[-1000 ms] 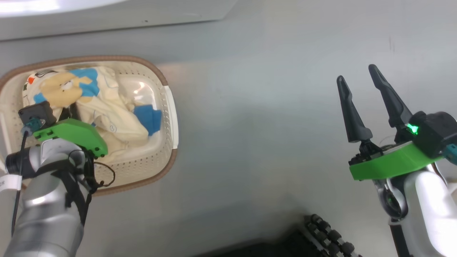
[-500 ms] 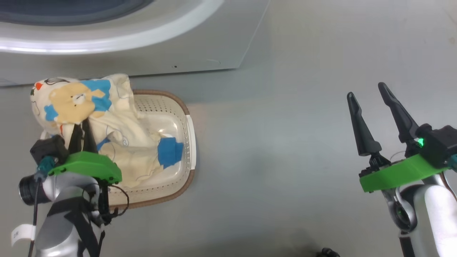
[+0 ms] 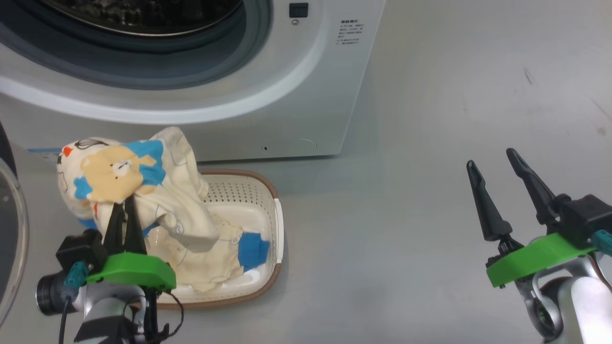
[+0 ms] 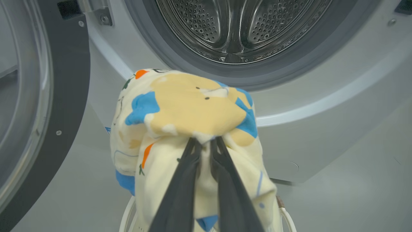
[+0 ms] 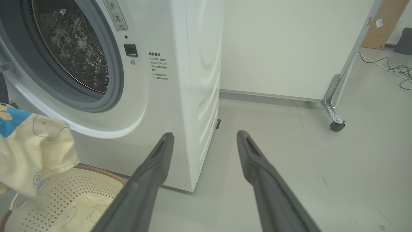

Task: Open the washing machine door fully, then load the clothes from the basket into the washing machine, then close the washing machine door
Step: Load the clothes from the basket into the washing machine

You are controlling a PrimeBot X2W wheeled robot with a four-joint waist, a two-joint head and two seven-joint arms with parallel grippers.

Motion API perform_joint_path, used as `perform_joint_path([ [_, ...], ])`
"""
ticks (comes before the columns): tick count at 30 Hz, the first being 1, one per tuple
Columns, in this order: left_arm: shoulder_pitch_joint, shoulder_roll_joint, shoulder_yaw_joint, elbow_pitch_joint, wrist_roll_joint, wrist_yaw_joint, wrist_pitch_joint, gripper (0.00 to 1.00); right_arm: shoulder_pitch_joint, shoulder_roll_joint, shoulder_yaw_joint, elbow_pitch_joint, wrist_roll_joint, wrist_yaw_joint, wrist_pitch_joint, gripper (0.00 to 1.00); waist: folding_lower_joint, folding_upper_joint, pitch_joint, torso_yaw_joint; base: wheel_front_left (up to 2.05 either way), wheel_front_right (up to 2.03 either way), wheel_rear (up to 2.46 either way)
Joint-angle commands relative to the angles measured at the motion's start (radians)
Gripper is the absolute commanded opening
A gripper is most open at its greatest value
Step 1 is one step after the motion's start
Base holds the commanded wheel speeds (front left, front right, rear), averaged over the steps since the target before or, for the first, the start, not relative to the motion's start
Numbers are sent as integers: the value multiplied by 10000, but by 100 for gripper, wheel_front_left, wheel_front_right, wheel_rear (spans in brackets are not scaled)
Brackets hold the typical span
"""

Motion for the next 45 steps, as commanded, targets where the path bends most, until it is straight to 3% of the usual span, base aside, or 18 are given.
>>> perform_joint_path([
  [1,122,240,289,-590,115,71,-141,0,147,-228,198,-382,-54,-23,74,100,2,-1,-622,167,0,0,0],
  [22,2240,673,94,-3208,325,629,826,0,1128,4,425,-498,-112,-23,482,100,2,-1,-2276,175,0,0,0],
  [45,2497,764,-103,-3528,223,797,1069,0,1250,43,588,-514,58,-23,652,100,2,-1,-2549,164,0,0,0],
])
